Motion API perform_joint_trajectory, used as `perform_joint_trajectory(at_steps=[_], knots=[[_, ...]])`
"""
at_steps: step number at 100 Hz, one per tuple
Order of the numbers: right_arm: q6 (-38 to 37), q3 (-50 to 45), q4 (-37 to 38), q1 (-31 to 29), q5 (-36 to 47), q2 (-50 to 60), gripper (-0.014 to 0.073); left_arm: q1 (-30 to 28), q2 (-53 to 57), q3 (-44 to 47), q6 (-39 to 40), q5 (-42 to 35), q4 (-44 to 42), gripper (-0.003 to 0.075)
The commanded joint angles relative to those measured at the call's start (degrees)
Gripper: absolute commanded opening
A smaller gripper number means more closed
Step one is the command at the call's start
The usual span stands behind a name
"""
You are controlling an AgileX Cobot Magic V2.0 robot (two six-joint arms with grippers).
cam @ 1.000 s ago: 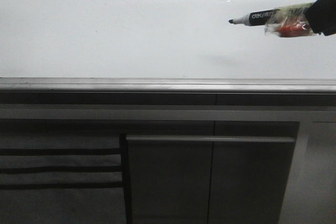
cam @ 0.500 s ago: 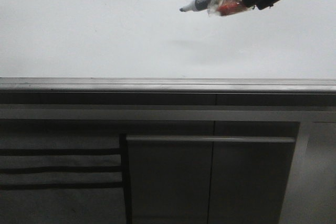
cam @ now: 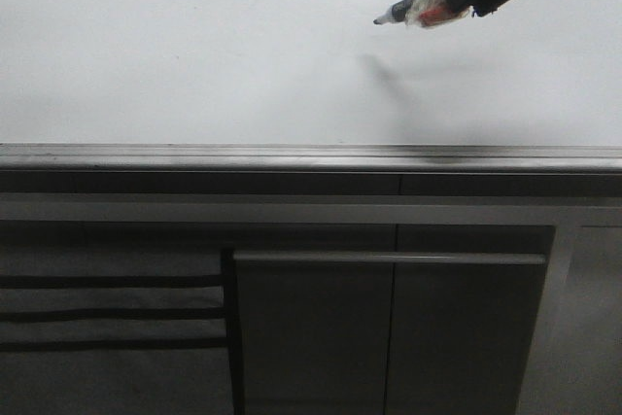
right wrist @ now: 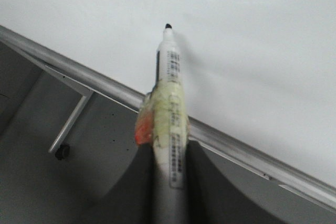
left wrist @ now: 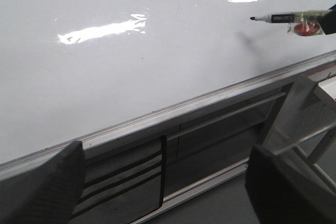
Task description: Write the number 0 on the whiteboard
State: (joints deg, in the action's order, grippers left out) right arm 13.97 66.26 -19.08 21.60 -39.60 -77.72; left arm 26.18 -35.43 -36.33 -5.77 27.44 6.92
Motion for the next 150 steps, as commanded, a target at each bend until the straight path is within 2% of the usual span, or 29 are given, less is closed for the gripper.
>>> perform_joint_trajectory(at_steps=[1, 18, 26, 33, 42, 60, 72, 114, 128, 139, 150], knots=[[0.30, 4.35, -0.63, -0.45, 1.05, -1.67, -0.0015, -0.12, -0.21, -1.45, 0.56, -4.81, 0.13, 0.0564], [0.52, 10.59, -0.63, -0.34, -3.86, -9.30, -0.0015, -0.12, -0.21, -1.45, 0.56, -5.02, 0.13, 0.0564], [0.54, 12.78, 0.66, -0.34, -9.10, -12.59, -0.0015, -0.12, -0.21, -1.45, 0.56, -5.02, 0.13, 0.0564], [0.54, 13.96, 3.38, -0.88, -13.81, -13.69, -0.0015, -0.12, -0.21, -1.45, 0.56, -5.02, 0.13, 0.0564], [0.05, 14.58, 4.31, -2.80, -15.89, -13.10, -0.0015, -0.12, -0.21, -1.45, 0.56, -5.02, 0.13, 0.0564], [-0.10, 16.29, 4.18, -4.81, -13.21, -10.02, -0.0015, -0.12, -0.21, -1.45, 0.56, -5.02, 0.08, 0.0564], [1.16, 18.20, 1.41, -4.81, -12.22, -9.87, -0.0015, -0.12, -0.21, -1.45, 0.56, -5.18, 0.08, 0.0564], [2.29, 19.08, 1.05, -1.34, -9.29, -7.07, -0.0015, -0.12, -0.21, -1.45, 0.56, -5.30, -0.95, 0.0564], [6.29, 18.34, 1.05, 0.41, -11.41, -3.77, -0.0015, 0.00, -0.33, -1.45, -0.22, -3.46, -0.95, 0.0564], [14.86, 14.01, 0.90, 3.91, -11.70, 0.55, -0.0015, 0.91, -0.60, -2.06, -6.05, -0.47, 0.74, 0.0564], [27.68, 7.06, 0.77, 9.87, -11.34, 5.19, -0.0015, 3.55, -3.34, -4.38, -14.74, 4.13, 6.23, 0.0564]])
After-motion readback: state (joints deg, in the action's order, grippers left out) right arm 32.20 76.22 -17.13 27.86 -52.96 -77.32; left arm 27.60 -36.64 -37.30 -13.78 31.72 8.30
